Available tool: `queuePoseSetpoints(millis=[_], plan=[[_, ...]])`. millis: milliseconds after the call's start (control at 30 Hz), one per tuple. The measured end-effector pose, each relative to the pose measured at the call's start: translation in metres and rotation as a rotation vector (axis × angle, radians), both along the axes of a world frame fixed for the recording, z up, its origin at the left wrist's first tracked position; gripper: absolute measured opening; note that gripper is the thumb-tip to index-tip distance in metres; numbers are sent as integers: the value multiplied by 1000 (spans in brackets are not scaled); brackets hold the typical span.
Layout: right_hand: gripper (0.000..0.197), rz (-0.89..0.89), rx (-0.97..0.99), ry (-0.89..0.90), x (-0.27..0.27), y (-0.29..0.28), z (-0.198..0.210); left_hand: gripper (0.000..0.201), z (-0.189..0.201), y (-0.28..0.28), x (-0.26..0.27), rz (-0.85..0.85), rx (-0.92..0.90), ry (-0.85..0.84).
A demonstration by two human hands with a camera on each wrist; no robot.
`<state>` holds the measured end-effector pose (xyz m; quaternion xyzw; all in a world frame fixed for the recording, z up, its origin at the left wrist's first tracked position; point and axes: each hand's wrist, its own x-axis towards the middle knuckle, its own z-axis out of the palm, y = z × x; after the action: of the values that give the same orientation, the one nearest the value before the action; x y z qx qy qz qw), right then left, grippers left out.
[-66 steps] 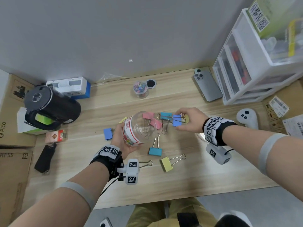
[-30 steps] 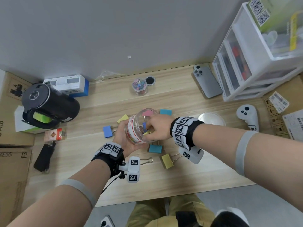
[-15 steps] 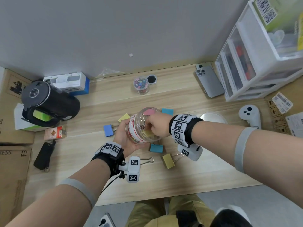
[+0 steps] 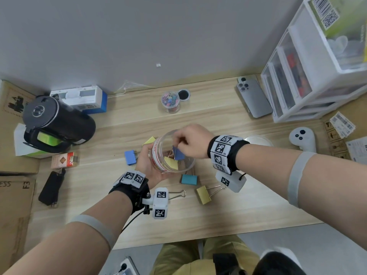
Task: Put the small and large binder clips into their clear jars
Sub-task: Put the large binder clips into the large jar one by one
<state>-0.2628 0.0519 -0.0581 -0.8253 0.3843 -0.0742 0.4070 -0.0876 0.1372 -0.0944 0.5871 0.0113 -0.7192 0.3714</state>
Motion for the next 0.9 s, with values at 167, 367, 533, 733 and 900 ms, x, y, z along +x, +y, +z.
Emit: queuePoseSetpoints(millis=[167,367,533,733,900], plan=[[24,-287,-93,55,-21,-31,-12,63,-5,5,10,35,58,-47],[76,21,-7,509,-45,-32,-61,57,-10,9,21,71,97,-62],[68,52,-66,653,-46,-23,-82,55,-15,10,29,66,116,-51],[48,-56,-38,562,-56,-50,-70,60,-9,5,31,59,106,-67],[54,-98,-110,44,-47,-58,-37,64,-6,-3,28,53,115,-71]])
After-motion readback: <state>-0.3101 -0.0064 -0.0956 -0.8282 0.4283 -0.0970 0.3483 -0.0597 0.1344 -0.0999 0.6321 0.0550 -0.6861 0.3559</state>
